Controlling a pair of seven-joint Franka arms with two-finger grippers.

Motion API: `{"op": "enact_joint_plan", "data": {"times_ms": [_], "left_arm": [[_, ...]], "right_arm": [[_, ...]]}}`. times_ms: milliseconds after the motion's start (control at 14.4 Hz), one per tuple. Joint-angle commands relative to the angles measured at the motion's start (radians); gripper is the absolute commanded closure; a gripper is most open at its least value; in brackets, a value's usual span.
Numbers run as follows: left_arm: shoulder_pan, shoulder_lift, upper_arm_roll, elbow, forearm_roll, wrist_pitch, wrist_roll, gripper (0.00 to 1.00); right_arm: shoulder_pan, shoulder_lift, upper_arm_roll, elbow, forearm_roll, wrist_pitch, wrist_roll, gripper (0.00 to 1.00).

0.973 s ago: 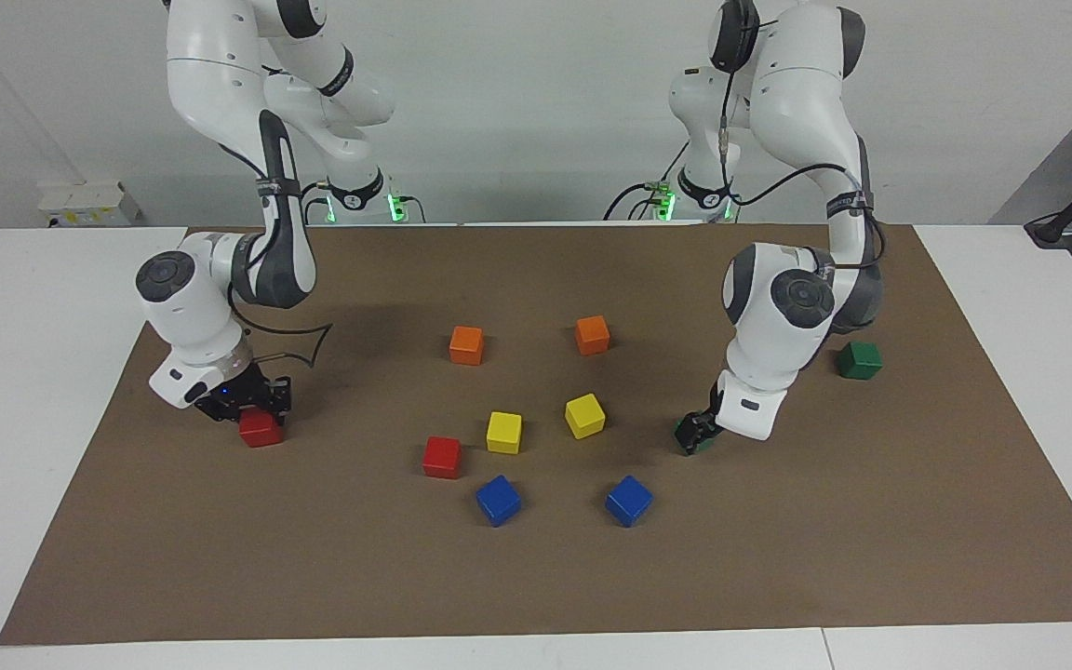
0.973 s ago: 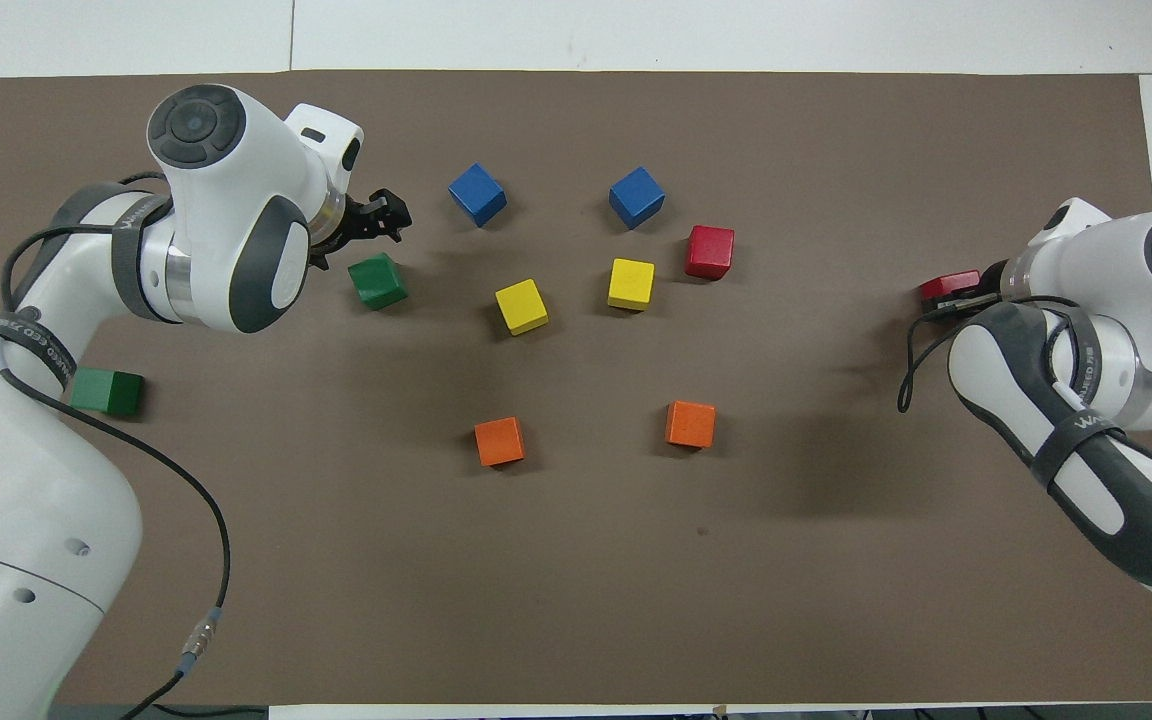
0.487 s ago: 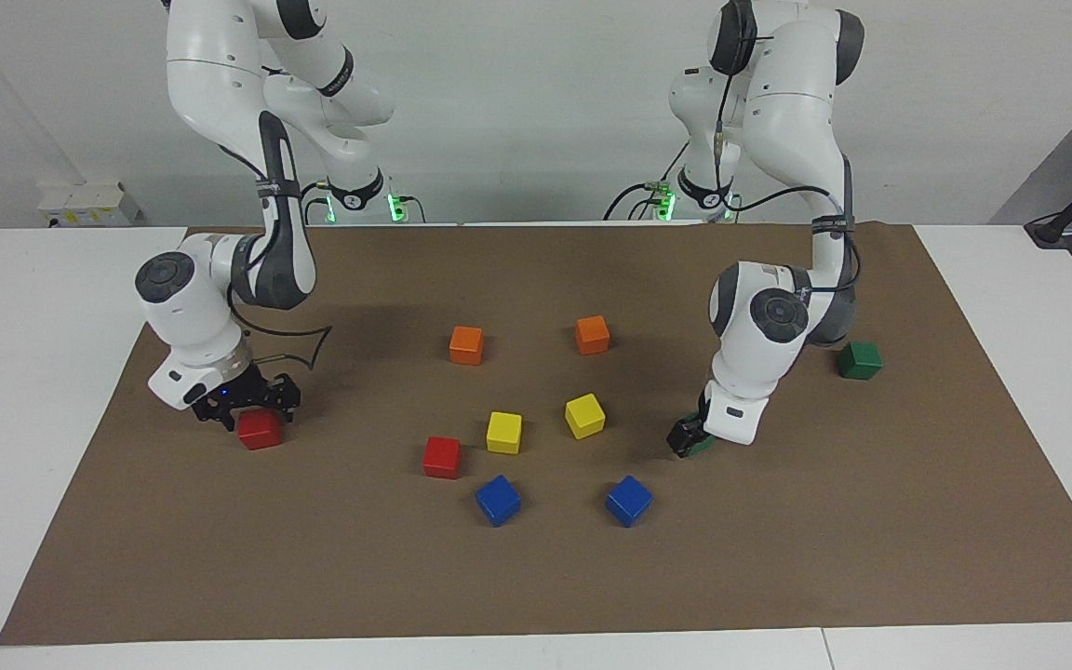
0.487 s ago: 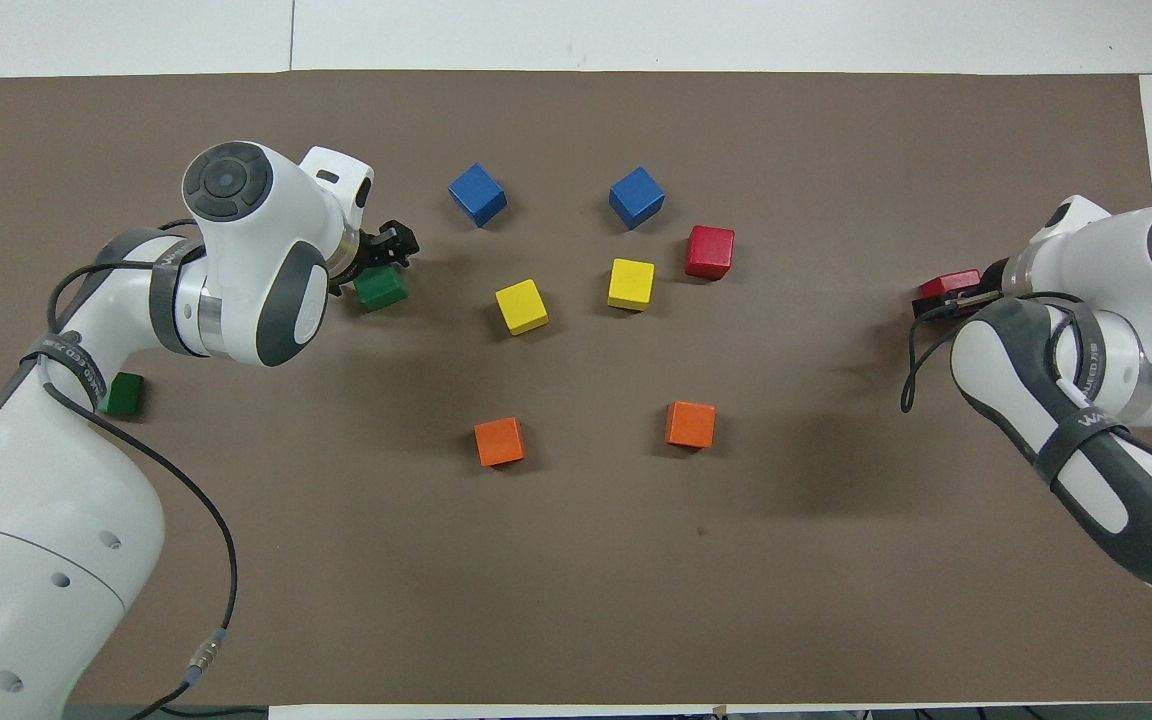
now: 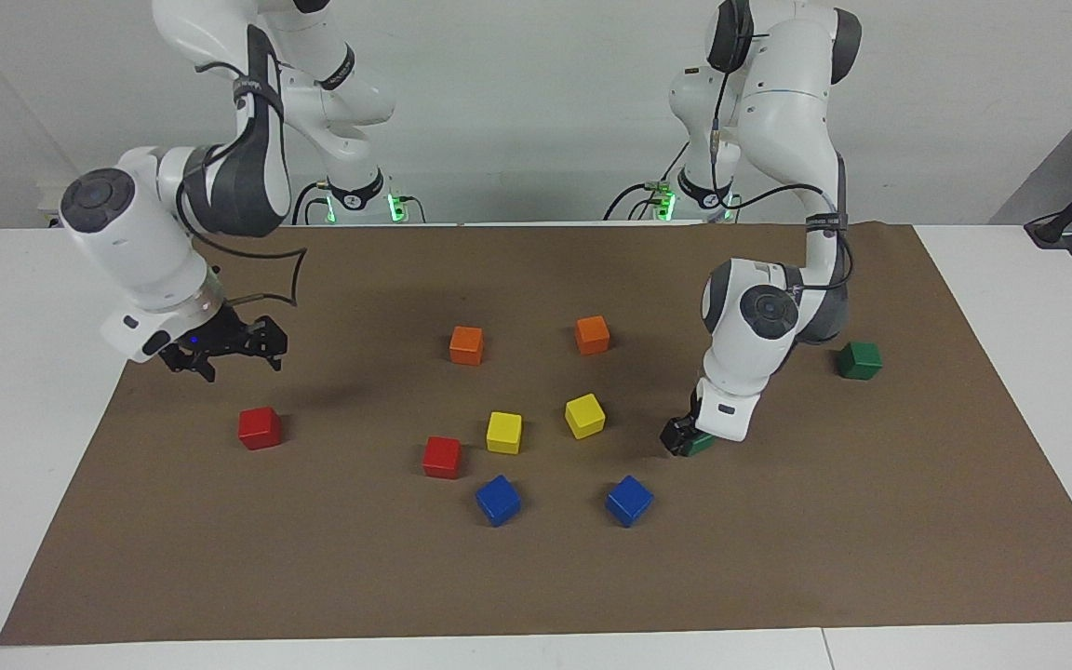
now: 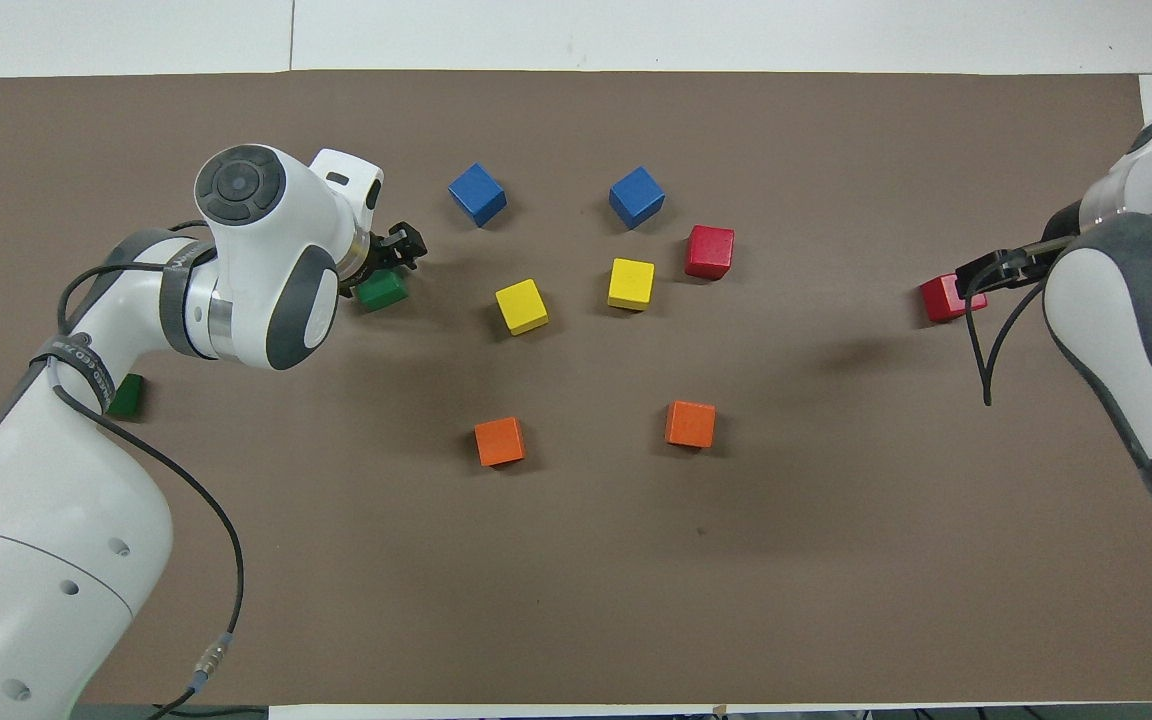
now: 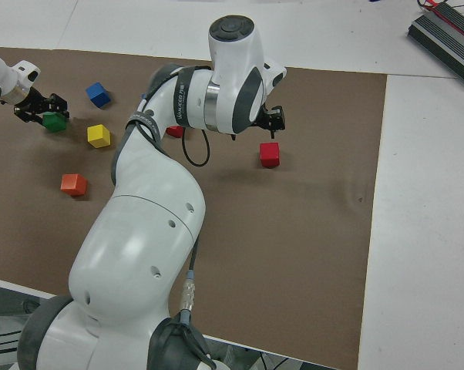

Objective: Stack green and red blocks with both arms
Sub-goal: 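Grasp second green with the left gripper while the right gripper grasps red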

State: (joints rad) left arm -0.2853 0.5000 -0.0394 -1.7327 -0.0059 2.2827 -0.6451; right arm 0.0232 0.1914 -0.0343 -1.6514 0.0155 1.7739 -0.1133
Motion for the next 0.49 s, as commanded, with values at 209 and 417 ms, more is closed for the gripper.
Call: {"op": "enact_joint_plan", "data": {"times_ms": [209, 417], "left_arm": [[-0.022, -0.054, 0.018, -0.076, 0.040, 0.003, -0.015, 1.00], [-0.017, -0.052, 0.018, -0.065, 0.038, -0.005, -0.011, 1.00]], "right_arm": [[0.196, 0.169, 0.004, 0.301, -0.028, -0.153, 0.355, 0.00], [0.259, 0.233, 0.005, 0.355, -0.026, -0.075, 0.477, 0.00]]}}
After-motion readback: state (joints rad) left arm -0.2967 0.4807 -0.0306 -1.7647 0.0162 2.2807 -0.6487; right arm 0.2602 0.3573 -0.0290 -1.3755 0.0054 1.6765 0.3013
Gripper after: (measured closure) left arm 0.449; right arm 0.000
